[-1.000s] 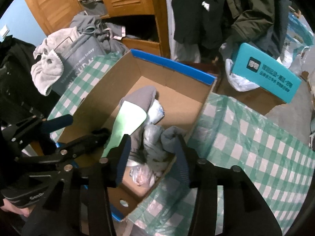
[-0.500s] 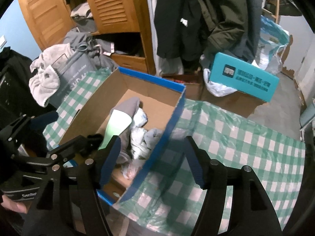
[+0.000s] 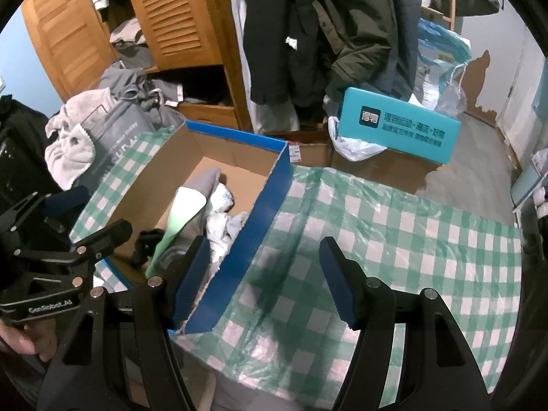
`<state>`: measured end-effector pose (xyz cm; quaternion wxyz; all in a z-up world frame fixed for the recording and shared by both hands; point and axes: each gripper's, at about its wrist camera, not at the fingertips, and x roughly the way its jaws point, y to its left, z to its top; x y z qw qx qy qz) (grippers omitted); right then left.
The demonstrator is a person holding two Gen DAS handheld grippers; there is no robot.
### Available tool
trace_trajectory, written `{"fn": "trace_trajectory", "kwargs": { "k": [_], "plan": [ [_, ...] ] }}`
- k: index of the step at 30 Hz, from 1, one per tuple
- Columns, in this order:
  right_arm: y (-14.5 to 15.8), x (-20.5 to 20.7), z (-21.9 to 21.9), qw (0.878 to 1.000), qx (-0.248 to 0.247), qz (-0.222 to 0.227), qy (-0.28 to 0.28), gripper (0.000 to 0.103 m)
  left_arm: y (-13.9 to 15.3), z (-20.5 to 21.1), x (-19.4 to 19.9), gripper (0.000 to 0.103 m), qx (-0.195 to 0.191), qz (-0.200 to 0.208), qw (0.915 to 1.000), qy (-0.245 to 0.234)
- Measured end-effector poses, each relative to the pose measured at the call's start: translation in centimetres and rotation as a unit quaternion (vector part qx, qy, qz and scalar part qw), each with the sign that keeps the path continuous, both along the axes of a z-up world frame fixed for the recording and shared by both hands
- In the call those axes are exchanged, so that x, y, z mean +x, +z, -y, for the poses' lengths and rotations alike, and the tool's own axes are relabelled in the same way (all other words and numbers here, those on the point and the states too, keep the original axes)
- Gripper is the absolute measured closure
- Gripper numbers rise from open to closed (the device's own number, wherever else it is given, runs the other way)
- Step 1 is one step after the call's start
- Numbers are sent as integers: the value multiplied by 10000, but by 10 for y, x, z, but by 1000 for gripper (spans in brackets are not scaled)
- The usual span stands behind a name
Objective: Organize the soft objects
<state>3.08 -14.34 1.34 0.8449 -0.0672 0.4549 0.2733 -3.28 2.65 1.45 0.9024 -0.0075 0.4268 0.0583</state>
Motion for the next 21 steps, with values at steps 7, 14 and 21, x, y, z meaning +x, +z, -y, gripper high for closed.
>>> {"fn": "trace_trajectory", "kwargs": {
  "k": [7,14,21],
  "plan": [
    [0,0,8,10000,14,8,-38,38,0,3,1,14,-98,-5,9999,-18],
    [-6,1,12,10000,-6,-73,-61,38,-1,5,2,14,-119,-47,9999,-73],
    [-6,1,15,9999,11,-77,-78,38,-2,7,2,14,-88,-27,9999,-51]
  ]
}}
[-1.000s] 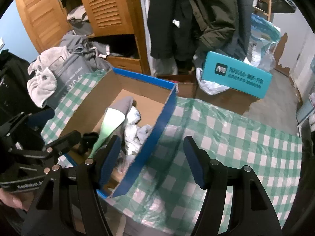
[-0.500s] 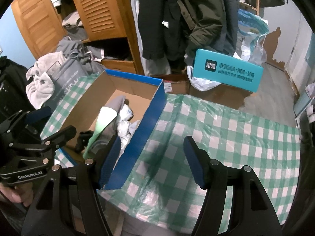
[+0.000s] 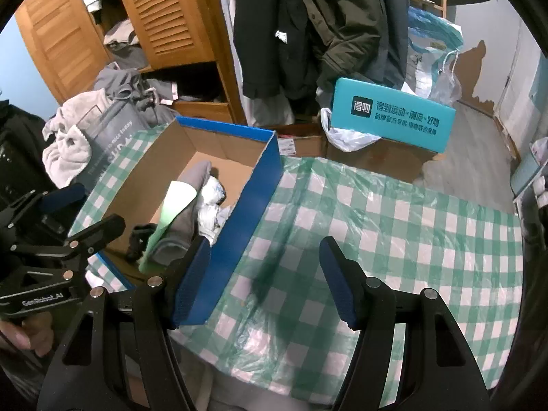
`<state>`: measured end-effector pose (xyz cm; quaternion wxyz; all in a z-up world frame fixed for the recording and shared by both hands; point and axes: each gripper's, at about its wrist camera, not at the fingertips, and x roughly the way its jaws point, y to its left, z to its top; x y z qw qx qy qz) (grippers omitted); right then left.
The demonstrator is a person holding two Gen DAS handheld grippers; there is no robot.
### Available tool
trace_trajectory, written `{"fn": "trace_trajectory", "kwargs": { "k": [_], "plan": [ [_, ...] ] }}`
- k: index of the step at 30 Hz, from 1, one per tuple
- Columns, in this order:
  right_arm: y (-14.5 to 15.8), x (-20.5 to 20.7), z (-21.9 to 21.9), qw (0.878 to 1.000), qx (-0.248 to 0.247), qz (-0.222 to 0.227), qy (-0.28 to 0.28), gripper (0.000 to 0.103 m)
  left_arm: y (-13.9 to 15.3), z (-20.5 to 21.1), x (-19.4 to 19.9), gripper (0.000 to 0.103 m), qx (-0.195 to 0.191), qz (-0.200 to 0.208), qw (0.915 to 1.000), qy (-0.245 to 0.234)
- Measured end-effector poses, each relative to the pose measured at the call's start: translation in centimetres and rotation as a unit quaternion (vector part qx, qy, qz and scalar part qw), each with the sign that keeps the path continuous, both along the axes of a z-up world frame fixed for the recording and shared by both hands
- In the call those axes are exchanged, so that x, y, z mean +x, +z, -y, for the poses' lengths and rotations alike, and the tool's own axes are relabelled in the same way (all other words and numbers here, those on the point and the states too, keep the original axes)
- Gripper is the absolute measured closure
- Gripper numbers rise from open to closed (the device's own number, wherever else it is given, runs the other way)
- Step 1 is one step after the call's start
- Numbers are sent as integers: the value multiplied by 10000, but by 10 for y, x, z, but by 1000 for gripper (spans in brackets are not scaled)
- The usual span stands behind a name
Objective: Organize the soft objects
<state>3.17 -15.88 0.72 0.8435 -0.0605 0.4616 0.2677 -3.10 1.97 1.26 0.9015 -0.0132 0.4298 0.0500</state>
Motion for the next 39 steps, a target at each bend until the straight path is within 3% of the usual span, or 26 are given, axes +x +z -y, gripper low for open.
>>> {"fn": "trace_trajectory", "kwargs": {
  "k": [39],
  "plan": [
    [2,-1,-1,10000,2,-3,15,38,-9,-5,-1,14,-89,-187,9998,36]
  ]
}}
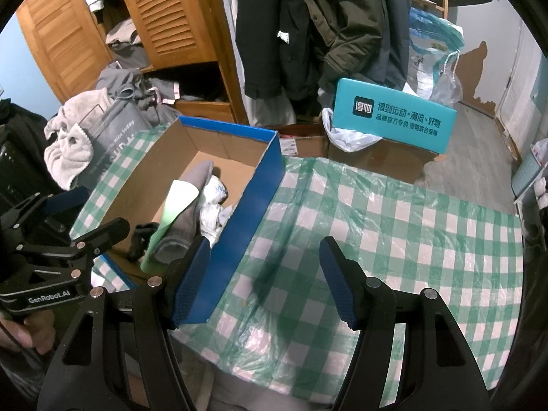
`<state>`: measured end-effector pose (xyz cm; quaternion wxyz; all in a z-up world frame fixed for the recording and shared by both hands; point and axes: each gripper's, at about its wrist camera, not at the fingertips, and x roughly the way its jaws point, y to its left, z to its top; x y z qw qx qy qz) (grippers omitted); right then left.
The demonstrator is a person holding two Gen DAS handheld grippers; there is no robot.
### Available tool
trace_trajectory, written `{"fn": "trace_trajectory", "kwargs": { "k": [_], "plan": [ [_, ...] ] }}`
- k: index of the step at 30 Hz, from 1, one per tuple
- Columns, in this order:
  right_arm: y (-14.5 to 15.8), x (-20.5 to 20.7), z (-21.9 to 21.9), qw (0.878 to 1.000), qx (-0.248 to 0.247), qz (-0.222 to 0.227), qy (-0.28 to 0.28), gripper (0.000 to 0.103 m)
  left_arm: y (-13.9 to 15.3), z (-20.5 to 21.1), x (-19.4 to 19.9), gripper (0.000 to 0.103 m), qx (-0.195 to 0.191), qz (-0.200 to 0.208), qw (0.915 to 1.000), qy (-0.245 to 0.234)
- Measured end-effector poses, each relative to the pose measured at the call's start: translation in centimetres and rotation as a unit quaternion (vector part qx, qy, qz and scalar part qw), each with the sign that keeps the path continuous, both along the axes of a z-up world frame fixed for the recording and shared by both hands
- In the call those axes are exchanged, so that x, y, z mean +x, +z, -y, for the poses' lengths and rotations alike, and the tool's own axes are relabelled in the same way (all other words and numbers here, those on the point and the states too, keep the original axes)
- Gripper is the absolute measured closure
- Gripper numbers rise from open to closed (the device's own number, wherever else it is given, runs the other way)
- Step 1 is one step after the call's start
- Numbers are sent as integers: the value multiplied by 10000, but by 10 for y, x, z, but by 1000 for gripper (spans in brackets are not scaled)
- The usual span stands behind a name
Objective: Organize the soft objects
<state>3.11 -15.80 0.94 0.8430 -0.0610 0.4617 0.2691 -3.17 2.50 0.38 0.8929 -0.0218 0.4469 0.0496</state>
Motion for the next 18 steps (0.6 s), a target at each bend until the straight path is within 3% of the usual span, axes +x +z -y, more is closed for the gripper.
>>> {"fn": "trace_trajectory", "kwargs": {
  "k": [18],
  "plan": [
    [-2,-1,1,10000,2,-13,-3,38,-1,2,3,14,-88,-60,9999,-52]
  ]
}}
